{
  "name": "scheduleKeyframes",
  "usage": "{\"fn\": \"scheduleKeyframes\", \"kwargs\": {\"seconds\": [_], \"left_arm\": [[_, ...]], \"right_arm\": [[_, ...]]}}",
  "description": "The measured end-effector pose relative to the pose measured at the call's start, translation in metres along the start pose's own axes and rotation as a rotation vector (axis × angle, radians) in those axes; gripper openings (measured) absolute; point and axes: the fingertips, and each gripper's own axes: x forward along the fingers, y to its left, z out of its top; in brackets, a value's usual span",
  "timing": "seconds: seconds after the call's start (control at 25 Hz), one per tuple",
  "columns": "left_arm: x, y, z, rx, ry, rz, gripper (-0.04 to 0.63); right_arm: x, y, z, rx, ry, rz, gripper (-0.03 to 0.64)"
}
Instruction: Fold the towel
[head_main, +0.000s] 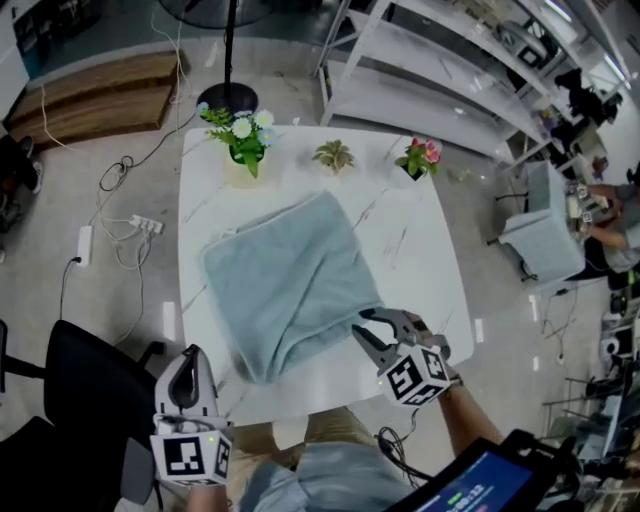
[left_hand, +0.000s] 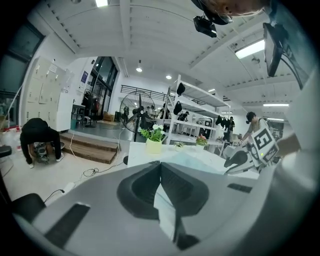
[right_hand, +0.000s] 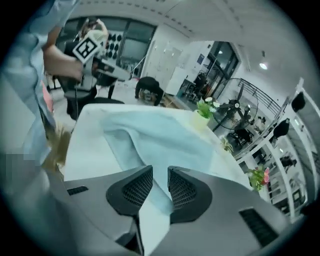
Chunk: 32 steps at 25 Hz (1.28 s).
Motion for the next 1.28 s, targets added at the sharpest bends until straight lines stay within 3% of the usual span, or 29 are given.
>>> {"fn": "scheduleKeyframes", "kwargs": {"seconds": [0.12,0.32,0.36,0.4,0.6,0.84,0.92,1.0,1.12,1.2,1.28], "left_arm": [[0.008,-0.007,0.0,0.018,0.021,0.031,0.008],[0.022,-0.019,-0.008,0.041,0.068,0.086,0.008],[0.024,-0.022,-0.009,0.043,0.076,0.094,0.008],[0.027,-0.025,-0.01,0.045,0.082,0.101,0.008],[0.04,-0.042,-0.015,0.046,0.1,0.113,0.008],[0.048,-0.054,-0.018,0.034,0.099,0.125,0.008],[0.047,-0.054,-0.02,0.028,0.098,0.137,0.008],[0.044,-0.054,-0.021,0.017,0.095,0.15,0.008],[0.039,-0.057,-0.023,-0.011,0.086,0.16,0.008],[0.035,-0.062,-0.024,-0.034,0.084,0.158,0.008],[0.031,-0.069,-0.026,-0.064,0.082,0.156,0.008]], "right_arm": [[0.013,-0.018,-0.043,-0.103,0.064,-0.005,0.114],[0.036,-0.017,-0.063,-0.203,0.046,0.08,0.112],[0.036,-0.017,-0.063,-0.22,0.03,0.087,0.077],[0.034,-0.019,-0.064,-0.228,0.013,0.083,0.029],[0.009,-0.043,-0.083,-0.225,-0.035,0.041,0.026],[0.001,-0.055,-0.136,-0.281,0.069,0.023,0.018],[-0.001,-0.049,-0.148,-0.257,0.09,0.093,0.035],[-0.014,-0.043,-0.139,-0.138,0.031,0.18,0.116],[-0.039,-0.062,-0.081,0.083,-0.15,0.217,0.124],[-0.041,-0.076,-0.031,0.129,-0.235,0.242,0.124],[-0.029,-0.088,0.023,0.097,-0.302,0.275,0.123]]}}
